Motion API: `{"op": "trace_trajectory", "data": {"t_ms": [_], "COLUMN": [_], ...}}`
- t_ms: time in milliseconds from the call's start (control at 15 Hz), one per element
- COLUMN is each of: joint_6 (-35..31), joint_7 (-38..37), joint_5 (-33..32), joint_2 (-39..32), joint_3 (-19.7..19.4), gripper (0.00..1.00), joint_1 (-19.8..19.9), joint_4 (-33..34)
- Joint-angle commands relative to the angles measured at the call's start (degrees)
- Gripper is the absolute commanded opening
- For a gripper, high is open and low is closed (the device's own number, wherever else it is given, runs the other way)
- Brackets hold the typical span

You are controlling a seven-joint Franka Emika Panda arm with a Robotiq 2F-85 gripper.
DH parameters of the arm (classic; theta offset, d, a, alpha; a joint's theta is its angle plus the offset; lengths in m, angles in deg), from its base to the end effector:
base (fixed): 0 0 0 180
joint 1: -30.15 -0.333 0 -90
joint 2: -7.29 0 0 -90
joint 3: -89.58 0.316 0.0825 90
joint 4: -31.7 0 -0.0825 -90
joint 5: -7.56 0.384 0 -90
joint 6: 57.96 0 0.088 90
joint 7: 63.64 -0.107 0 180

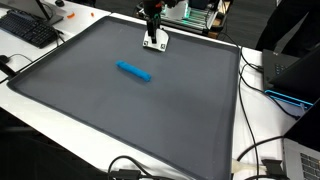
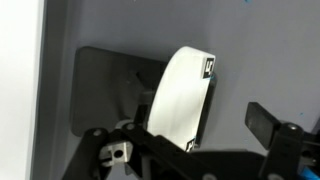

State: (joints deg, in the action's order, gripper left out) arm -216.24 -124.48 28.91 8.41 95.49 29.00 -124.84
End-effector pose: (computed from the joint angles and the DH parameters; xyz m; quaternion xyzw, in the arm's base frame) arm 0.4005 0.0339 0.2320 -0.7992 0.5962 0.0197 0.0733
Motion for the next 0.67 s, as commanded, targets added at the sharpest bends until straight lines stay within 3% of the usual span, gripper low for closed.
{"op": "trace_trajectory", "data": {"t_ms": [0,133,267,600], "joint_6": [-1.5,-1.9,-2.0,-2.9], "joint_7": [-1.1,-1.5,-2.0,-2.9], "joint_5": [0.6,0.1,0.0,0.1], "joint_2": [-1.5,-2.0,-2.3,-2.7], "joint_3": [-0.7,-0.7,-0.8,-1.0], "gripper": [0.86,0.65,0.53,0.09], "joint_1": [-1.0,-1.0,-1.0,-1.1], "joint_4": [0.6,0.8,1.0,1.0]}}
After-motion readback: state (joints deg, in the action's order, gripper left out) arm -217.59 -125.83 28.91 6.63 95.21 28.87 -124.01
